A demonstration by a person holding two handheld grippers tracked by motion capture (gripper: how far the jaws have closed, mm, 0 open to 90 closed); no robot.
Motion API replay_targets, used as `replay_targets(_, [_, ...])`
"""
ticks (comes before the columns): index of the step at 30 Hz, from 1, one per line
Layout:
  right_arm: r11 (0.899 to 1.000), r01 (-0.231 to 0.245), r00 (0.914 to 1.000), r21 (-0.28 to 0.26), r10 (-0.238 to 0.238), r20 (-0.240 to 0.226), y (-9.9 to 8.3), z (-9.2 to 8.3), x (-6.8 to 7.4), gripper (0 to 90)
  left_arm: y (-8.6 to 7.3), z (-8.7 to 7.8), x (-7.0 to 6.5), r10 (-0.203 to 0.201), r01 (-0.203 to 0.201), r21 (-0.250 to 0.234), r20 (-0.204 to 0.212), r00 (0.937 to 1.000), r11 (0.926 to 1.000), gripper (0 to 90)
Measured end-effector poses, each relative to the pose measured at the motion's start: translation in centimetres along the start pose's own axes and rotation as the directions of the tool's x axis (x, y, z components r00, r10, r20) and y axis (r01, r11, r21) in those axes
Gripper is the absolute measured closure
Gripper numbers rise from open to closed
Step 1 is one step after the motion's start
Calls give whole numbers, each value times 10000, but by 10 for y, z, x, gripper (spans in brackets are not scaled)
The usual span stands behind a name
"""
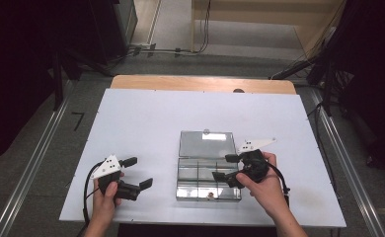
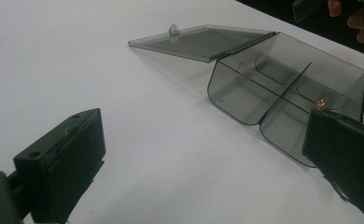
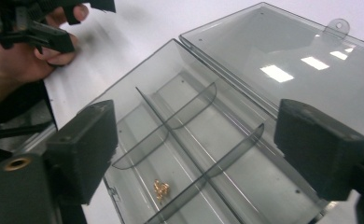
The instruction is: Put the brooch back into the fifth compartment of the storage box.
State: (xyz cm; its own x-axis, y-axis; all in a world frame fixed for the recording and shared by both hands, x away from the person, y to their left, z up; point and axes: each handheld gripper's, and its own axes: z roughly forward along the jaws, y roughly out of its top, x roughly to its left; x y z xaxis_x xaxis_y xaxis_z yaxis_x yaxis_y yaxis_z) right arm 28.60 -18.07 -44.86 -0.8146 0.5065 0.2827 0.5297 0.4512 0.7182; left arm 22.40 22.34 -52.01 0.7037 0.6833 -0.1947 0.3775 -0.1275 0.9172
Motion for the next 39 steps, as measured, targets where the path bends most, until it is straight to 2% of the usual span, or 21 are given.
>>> replay_targets(4, [10000,-33,9997,-7,33,-246,5,1,-4,84,0,0,0,18,-18,23,8,10000,10000,0])
replay_targets(14, [10000,-53,9999,-25,53,-141,15,0,-13,83,0,0,-1,33,-32,58,-12,10000,10000,0])
replay_targets(23, [9992,-152,9995,-361,143,-265,20,-6,-19,84,0,1,-1,47,-47,72,20,10000,10000,0])
replay_targets(29, [9985,-172,9998,-522,166,-130,22,-12,-24,83,0,1,-1,62,-62,82,32,10000,9999,0])
replay_targets(39, [9936,-590,9982,-960,576,-171,23,-22,-40,60,0,1,-1,108,-109,117,40,9999,9999,0])
